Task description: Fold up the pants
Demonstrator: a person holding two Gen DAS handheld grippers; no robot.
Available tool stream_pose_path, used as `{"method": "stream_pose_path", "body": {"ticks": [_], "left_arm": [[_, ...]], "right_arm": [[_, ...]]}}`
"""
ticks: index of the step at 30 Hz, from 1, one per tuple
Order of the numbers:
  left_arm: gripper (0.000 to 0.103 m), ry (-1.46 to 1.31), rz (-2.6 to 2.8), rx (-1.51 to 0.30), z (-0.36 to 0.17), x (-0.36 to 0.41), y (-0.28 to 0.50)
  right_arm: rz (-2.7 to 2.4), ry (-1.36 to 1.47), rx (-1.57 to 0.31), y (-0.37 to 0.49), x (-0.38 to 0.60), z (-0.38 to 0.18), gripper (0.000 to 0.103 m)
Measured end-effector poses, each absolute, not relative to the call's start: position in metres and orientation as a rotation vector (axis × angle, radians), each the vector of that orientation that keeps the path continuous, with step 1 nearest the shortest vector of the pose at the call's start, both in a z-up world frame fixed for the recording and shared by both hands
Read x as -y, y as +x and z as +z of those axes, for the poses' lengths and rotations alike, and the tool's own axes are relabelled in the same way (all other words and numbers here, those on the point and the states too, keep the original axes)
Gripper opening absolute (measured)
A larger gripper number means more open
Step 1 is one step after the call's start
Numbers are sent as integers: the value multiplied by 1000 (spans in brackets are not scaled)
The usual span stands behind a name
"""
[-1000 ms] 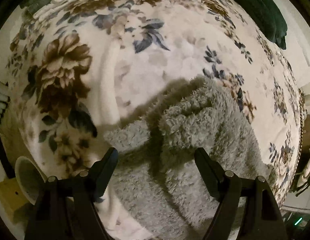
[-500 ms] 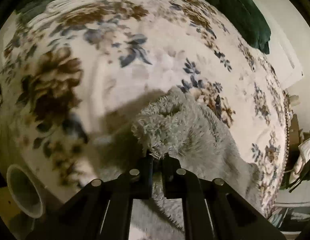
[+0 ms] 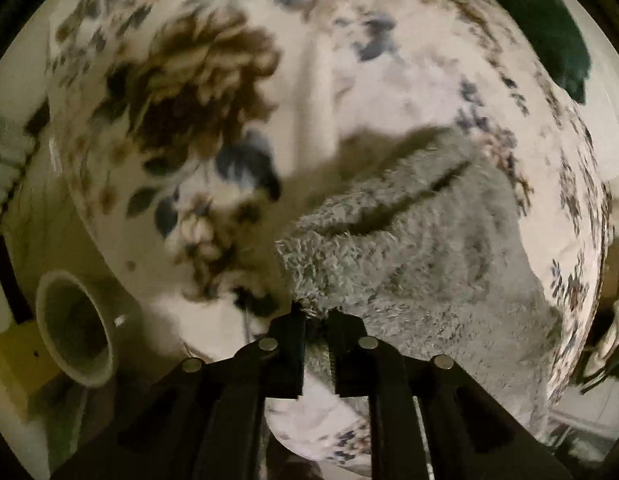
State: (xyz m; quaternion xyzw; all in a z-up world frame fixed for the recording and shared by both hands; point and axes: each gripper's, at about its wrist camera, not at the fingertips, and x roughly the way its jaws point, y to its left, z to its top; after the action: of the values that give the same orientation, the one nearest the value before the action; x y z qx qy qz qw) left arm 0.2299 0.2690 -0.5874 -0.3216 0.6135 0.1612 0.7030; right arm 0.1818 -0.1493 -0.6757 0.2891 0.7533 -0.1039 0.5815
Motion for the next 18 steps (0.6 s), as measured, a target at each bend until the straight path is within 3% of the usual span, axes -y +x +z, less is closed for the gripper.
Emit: {"method": "stream_pose_path", "body": {"ticks": [1, 2, 3, 4, 5, 6, 12, 18], "left_arm": [[12, -725, 349, -1381, -588, -268, 230], [19, -721, 343, -1383, -586, -267, 230], [33, -692, 343, -1378, -579, -264, 231], [42, -661, 342, -1369, -572, -261, 231], [62, -624, 337, -1356, -564, -257, 231], [75, -588, 334, -1342, -557, -254, 233], [76, -462, 285, -1256, -536, -242, 280], [76, -330, 238, -1261, -560, -232, 345]], "right_arm": [[-212, 652, -1777, 192, 148, -678, 5], [-186, 636, -1788, 194, 143, -676, 20], [-153, 646, -1773, 196, 140, -670, 43], [-122, 653, -1752, 199, 137, -664, 52], [-99, 636, -1741, 204, 137, -656, 61], [-73, 605, -1731, 208, 132, -648, 61], [-10, 596, -1638, 250, 111, -621, 61], [-91, 674, -1462, 320, 142, -606, 61]]}}
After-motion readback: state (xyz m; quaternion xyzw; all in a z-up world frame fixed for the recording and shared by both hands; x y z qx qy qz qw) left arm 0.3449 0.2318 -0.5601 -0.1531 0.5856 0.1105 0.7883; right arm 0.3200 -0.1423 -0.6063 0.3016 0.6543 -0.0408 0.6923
